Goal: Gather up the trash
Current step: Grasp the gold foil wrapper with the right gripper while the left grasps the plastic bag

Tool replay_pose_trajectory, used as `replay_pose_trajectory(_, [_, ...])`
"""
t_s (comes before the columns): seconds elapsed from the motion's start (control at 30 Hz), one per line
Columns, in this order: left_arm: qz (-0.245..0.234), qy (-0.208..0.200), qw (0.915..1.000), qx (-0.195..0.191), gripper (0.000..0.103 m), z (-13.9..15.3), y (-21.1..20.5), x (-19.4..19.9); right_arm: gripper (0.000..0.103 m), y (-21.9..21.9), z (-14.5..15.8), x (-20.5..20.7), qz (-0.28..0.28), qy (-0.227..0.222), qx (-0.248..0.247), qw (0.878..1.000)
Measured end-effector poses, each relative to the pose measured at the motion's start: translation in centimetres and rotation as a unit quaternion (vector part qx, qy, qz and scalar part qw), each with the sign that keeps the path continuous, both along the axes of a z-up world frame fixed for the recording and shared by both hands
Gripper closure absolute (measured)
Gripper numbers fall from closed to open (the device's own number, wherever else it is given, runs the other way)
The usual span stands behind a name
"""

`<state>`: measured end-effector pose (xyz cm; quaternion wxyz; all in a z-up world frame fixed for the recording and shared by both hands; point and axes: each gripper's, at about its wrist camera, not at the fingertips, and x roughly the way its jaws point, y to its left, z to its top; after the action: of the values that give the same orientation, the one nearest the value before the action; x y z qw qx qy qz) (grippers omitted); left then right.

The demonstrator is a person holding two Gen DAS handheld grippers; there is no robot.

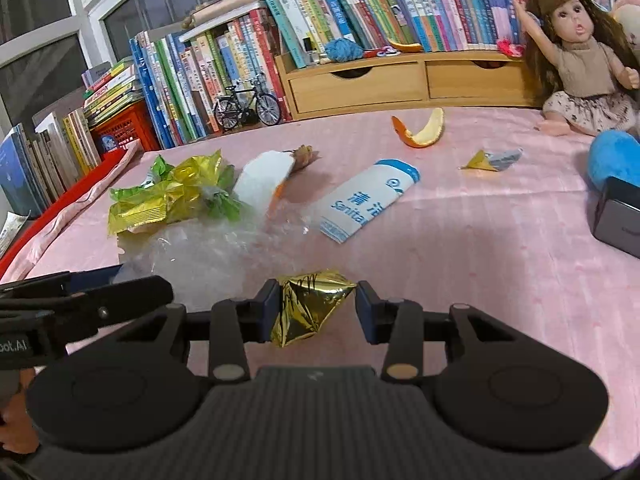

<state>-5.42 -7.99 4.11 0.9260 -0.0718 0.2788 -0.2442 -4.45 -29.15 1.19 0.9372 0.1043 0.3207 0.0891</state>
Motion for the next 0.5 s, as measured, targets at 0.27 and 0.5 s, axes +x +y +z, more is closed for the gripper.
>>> replay_pose_trajectory(0.27, [-0.053, 0.008, 0.9985, -0.012, 0.033, -0.2, 0.1, -1.3, 0.057, -0.7, -0.5, -1.4, -0.002, 0.006, 0.016, 1.000])
replay_pose_trajectory(0.5, [-0.047, 0.027, 0.9982, -0.026, 0.034, -1.3, -0.3, -1.5, 0.058, 0.2, -0.9, -2.3, 0.007, 0.009, -0.001, 1.000])
